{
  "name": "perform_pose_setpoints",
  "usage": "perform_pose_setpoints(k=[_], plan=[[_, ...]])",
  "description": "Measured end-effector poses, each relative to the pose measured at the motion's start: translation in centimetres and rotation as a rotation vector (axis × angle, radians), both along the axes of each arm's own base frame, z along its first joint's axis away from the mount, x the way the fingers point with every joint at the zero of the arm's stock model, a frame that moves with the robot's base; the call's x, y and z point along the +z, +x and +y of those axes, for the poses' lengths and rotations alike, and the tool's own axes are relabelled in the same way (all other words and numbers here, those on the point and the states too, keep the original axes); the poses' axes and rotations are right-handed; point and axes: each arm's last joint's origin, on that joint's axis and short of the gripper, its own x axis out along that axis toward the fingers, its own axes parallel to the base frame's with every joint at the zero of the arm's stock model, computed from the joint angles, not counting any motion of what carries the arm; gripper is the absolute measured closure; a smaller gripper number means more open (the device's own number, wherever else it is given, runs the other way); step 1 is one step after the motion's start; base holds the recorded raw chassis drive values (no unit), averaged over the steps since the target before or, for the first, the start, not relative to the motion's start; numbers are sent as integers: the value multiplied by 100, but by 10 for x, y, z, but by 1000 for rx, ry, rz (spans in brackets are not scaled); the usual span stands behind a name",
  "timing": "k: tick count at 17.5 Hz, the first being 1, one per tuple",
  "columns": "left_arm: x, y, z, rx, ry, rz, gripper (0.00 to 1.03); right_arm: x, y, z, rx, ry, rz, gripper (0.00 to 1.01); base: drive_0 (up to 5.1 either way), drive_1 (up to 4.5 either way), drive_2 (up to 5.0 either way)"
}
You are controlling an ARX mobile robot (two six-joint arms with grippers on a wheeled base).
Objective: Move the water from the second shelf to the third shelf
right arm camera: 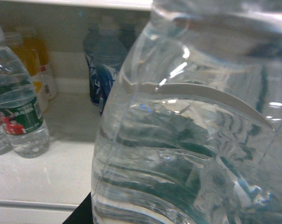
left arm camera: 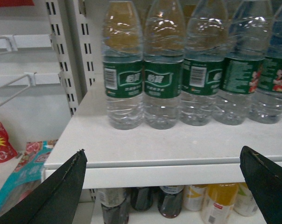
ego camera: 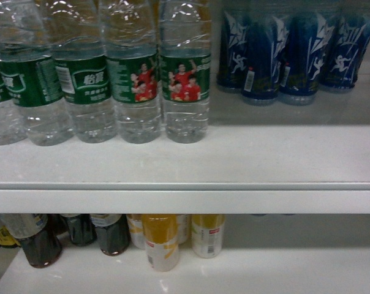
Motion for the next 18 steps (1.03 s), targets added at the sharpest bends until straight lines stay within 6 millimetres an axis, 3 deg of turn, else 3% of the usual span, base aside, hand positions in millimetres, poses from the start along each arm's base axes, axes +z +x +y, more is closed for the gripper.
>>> perform_pose_setpoints(k=[18], plan=[[0,0,0,0,0,4,5,0,0,0,0,2,-5,58,-484,252,252]])
